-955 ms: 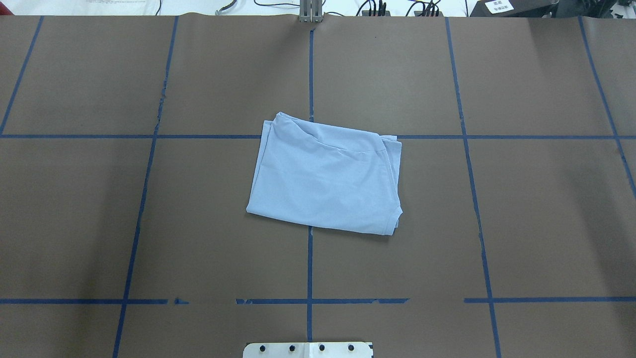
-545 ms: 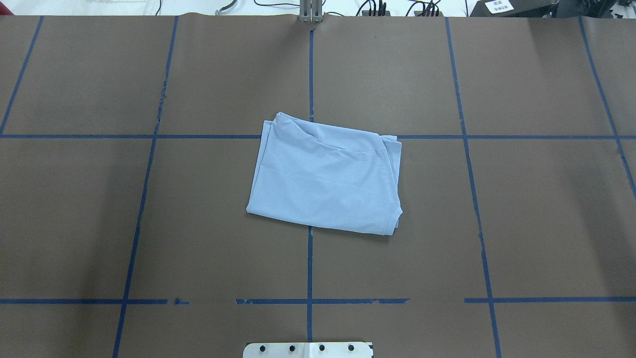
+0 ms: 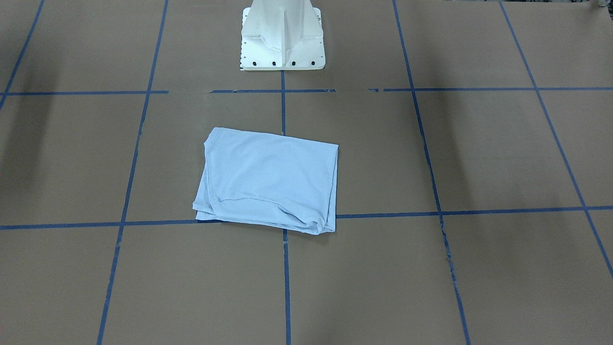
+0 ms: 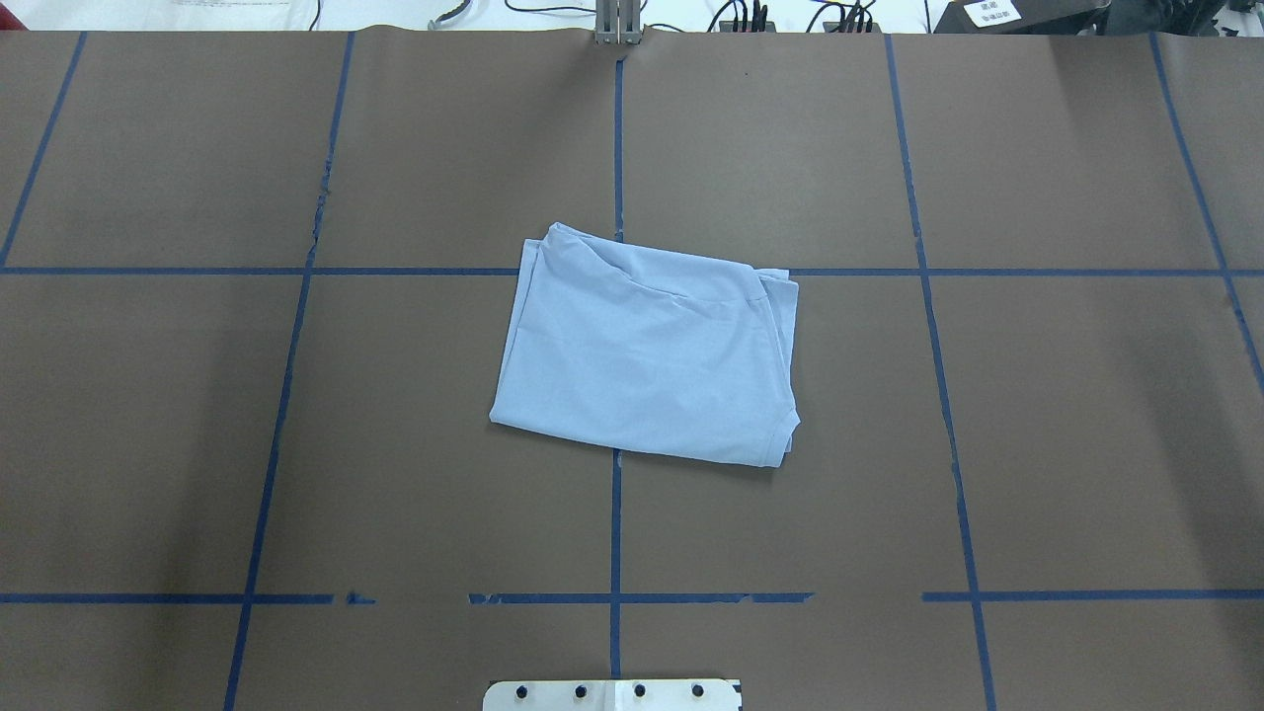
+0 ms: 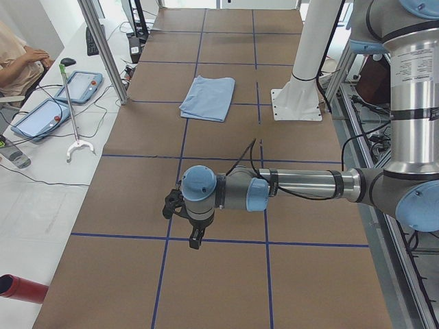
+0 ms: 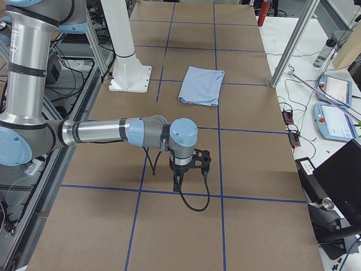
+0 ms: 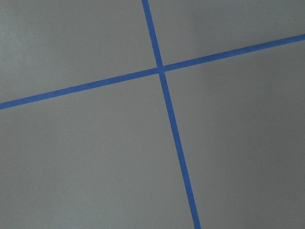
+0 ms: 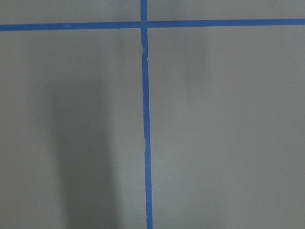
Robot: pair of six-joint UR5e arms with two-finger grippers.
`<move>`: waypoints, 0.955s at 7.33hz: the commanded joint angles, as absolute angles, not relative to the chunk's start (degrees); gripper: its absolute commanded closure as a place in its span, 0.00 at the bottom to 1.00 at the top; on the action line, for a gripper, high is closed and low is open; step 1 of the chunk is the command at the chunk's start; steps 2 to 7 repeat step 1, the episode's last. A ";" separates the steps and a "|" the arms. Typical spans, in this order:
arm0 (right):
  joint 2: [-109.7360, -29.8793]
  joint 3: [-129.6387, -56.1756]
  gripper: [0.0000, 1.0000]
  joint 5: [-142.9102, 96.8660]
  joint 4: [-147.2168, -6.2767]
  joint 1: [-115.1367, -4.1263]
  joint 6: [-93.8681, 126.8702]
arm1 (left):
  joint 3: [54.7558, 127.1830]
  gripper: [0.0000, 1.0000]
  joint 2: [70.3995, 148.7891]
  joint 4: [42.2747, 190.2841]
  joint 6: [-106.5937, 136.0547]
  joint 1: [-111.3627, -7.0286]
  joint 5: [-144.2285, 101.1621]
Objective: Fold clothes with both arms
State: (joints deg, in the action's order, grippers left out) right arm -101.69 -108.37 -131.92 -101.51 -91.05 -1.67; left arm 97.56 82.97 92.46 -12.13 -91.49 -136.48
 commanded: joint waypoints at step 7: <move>-101.69 -108.37 0.00 -131.92 -101.51 -91.05 -1.67 | 97.56 0.00 83.06 92.46 -12.22 -91.41 -136.49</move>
